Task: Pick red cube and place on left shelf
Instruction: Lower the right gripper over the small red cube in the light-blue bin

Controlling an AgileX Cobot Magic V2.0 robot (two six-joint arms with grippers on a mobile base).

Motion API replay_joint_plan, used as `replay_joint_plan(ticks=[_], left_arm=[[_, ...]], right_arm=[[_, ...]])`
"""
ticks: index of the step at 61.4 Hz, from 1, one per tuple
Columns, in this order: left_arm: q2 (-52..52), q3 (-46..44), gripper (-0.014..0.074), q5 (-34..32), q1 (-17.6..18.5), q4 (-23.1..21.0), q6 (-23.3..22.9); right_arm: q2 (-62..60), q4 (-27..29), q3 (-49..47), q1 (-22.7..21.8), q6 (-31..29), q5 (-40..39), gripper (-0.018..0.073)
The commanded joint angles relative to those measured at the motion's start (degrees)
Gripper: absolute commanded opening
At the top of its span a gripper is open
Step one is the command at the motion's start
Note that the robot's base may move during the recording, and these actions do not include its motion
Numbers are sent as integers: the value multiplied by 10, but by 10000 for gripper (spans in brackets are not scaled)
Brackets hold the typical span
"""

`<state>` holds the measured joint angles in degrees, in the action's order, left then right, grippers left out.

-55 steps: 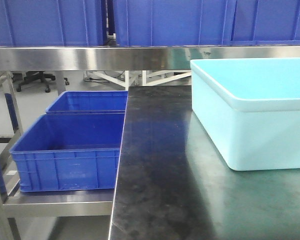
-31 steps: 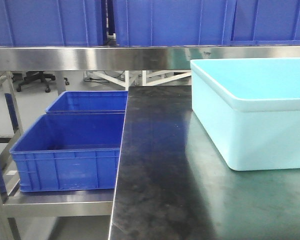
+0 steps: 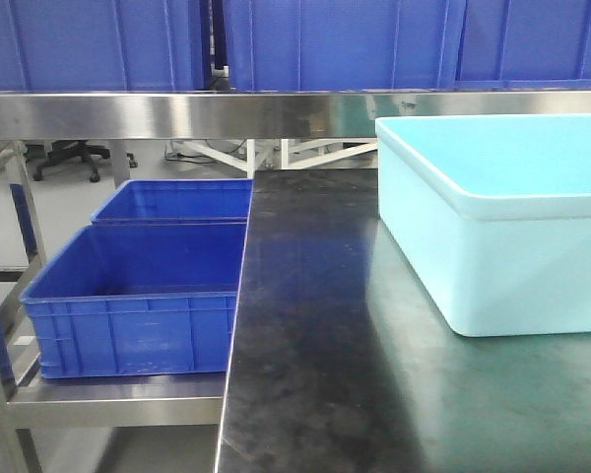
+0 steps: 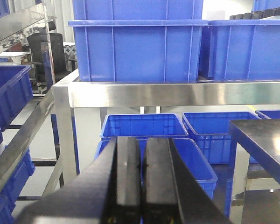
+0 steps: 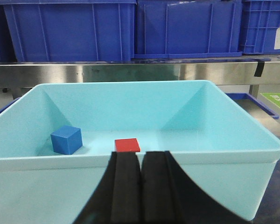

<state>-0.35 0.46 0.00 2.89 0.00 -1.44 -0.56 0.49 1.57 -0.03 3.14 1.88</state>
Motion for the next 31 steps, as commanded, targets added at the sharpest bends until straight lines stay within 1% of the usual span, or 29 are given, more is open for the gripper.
replay_joint_plan(ticks=[1, 12, 25, 31], left_arm=[[-9, 14, 101, -47, 0, 0, 0], [-9, 14, 101, -47, 0, 0, 0], [-9, 14, 101, -47, 0, 0, 0], [-9, 14, 101, -47, 0, 0, 0]], right_arm=[[-13, -5, -9, -2, 0, -58, 22], [-13, -5, -9, -2, 0, -64, 22], [-13, -5, -11, -2, 3, -101, 22], [5, -1, -35, 0, 22, -84, 22]])
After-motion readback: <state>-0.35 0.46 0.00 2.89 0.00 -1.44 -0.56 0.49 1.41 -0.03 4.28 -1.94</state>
